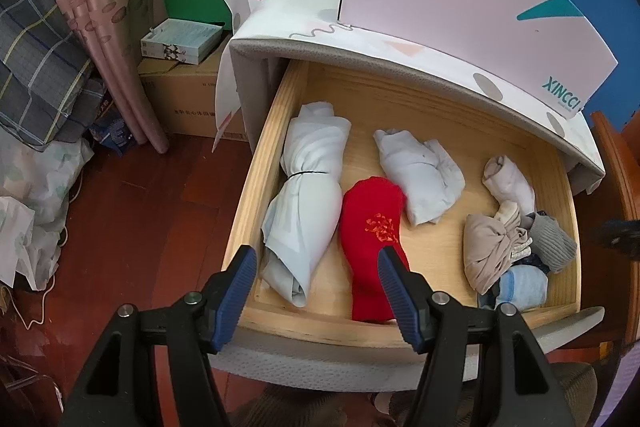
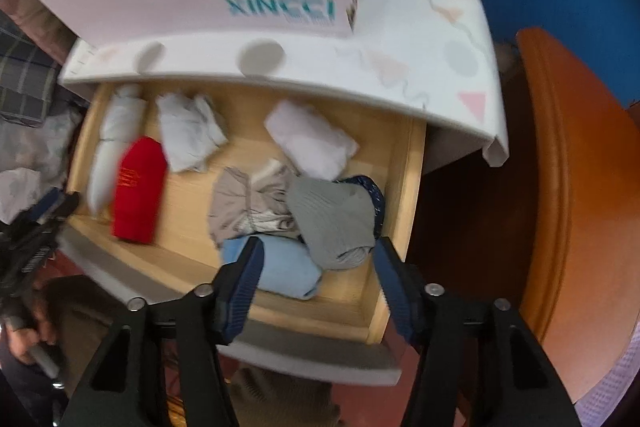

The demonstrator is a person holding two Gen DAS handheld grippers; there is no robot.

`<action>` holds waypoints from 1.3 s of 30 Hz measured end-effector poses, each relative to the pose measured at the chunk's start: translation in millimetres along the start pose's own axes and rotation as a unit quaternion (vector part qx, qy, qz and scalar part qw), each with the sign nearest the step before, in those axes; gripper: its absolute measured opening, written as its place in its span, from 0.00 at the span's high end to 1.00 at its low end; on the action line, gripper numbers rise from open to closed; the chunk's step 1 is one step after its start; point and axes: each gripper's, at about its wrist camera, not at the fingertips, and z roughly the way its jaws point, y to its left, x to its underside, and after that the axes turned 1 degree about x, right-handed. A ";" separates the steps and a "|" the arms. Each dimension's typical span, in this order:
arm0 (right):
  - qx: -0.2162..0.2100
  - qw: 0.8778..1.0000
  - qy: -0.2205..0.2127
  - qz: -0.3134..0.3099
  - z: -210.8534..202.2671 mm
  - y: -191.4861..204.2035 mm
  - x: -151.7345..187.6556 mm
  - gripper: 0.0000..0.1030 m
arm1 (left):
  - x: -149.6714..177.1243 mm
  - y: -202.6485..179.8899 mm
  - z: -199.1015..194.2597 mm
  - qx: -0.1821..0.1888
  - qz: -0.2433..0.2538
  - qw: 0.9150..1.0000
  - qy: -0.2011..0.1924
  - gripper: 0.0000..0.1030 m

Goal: Take underwear out of drawer
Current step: 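Move the empty right tool back over the drawer, then lower the right tool onto the grey knit sock and close it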

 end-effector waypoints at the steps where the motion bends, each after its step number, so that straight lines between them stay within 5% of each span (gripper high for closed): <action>1: -0.002 1.000 0.006 0.003 6.8 -1.3 -1.0 0.55 | -0.2 0.0 0.0 0.000 0.000 1.000 0.000 0.37; 18: 0.015 0.999 0.049 -0.012 81.2 -1.5 -20.7 0.52 | -0.2 -4.6 2.4 -0.002 0.007 1.000 0.006 0.37; 34: 0.045 0.997 0.065 -0.025 102.4 3.7 -6.7 0.41 | 0.5 -5.0 2.5 -0.005 0.009 1.000 0.007 0.37; 39: 0.051 0.997 0.060 -0.016 106.5 2.8 -2.7 0.45 | 0.4 -4.3 2.4 -0.004 0.009 1.000 0.006 0.37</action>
